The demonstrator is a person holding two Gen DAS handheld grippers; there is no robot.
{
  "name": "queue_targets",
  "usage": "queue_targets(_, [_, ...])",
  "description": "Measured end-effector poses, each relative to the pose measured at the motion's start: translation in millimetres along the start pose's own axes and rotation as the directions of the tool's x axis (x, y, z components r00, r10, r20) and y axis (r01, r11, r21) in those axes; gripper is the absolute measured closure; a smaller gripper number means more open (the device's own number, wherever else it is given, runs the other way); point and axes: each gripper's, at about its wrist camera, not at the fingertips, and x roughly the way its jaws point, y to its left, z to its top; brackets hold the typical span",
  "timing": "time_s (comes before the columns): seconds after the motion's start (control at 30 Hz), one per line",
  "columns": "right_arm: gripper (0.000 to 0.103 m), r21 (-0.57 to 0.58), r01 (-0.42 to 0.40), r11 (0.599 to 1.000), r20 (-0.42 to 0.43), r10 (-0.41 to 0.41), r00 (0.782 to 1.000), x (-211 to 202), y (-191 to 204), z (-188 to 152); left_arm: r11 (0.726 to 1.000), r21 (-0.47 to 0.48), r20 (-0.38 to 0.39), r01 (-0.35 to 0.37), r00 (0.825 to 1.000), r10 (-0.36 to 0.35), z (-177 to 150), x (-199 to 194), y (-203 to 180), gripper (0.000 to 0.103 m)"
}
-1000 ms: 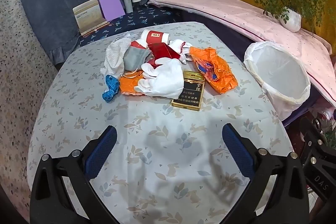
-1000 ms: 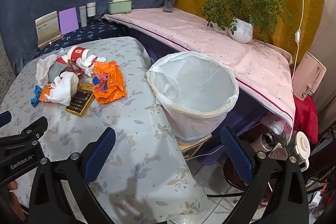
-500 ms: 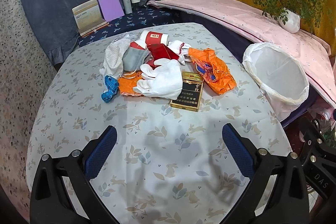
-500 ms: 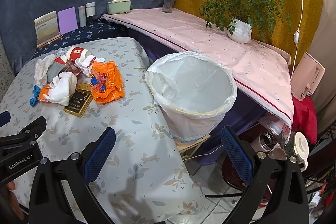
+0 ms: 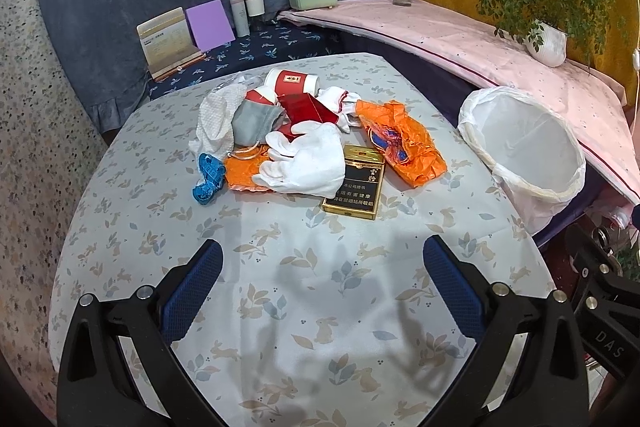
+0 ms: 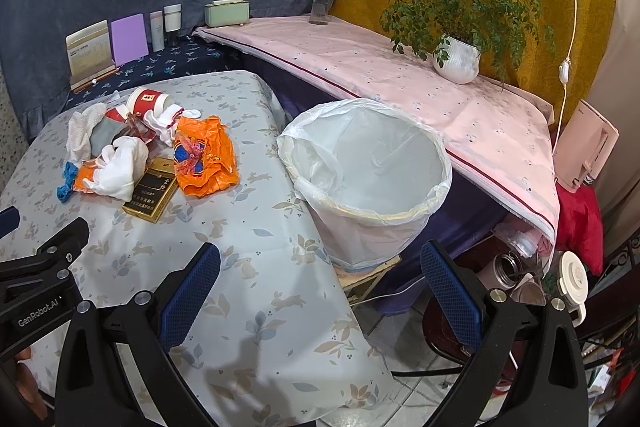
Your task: Collect trash
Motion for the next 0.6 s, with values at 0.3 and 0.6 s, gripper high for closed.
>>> queue_targets(0.3, [0.007, -0.003, -0.005, 1.000, -0.003, 0.005, 1.000, -1.6, -0.6, -0.4, 1.000, -0.003, -0.006, 0.004, 1.000, -0.004, -0.5, 0.2, 1.9, 0.007])
queue_targets(0.6, [0.007, -0.005, -0.017, 1.000, -0.002, 0.017, 1.000, -2.0, 4.0, -1.5, 1.000, -0.003, -0.005, 0.003, 1.000, -0.003, -2.1, -0.2, 3.0, 0.007])
